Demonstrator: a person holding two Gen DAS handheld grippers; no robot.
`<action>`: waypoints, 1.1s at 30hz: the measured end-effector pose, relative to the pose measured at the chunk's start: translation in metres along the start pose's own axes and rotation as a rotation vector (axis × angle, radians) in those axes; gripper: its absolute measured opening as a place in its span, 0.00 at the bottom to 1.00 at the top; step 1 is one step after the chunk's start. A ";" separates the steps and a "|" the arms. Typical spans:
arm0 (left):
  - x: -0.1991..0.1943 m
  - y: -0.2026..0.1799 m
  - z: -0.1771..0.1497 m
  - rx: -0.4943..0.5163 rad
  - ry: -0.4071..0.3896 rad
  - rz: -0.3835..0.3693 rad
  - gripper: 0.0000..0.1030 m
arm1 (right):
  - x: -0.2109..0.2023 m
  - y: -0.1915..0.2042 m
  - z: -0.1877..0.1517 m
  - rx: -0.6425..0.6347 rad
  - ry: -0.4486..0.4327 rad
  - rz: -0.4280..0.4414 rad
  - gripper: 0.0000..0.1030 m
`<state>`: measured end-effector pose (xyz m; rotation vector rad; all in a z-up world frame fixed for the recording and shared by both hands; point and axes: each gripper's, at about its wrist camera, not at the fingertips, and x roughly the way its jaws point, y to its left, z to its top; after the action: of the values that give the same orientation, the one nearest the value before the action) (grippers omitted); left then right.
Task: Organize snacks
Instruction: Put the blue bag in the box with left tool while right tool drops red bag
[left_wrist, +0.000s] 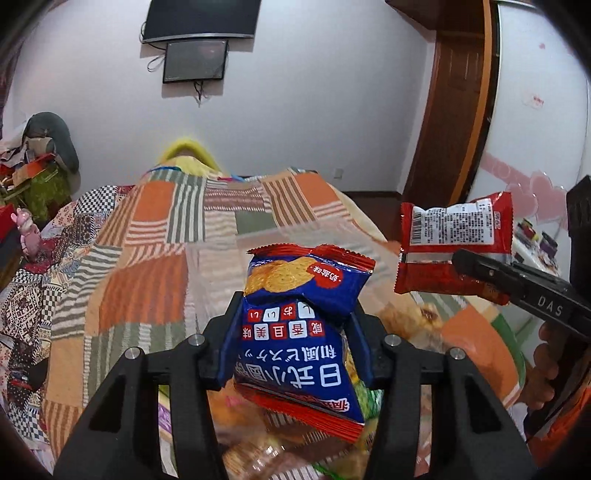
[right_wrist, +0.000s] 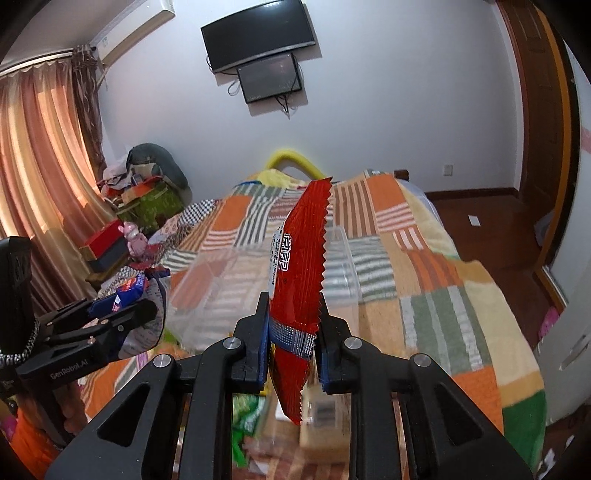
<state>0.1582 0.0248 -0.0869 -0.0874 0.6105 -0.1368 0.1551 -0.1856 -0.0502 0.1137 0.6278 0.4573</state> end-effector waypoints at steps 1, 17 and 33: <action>0.002 0.003 0.005 -0.002 -0.006 0.004 0.49 | 0.004 0.000 0.004 -0.001 -0.007 0.002 0.18; 0.075 0.030 0.043 -0.039 0.038 0.074 0.49 | 0.071 0.006 0.026 -0.018 0.035 0.018 0.18; 0.146 0.035 0.037 -0.020 0.172 0.114 0.52 | 0.110 0.006 0.019 -0.069 0.178 0.043 0.18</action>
<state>0.3016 0.0386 -0.1433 -0.0606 0.7867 -0.0273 0.2428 -0.1304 -0.0930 0.0209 0.7841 0.5345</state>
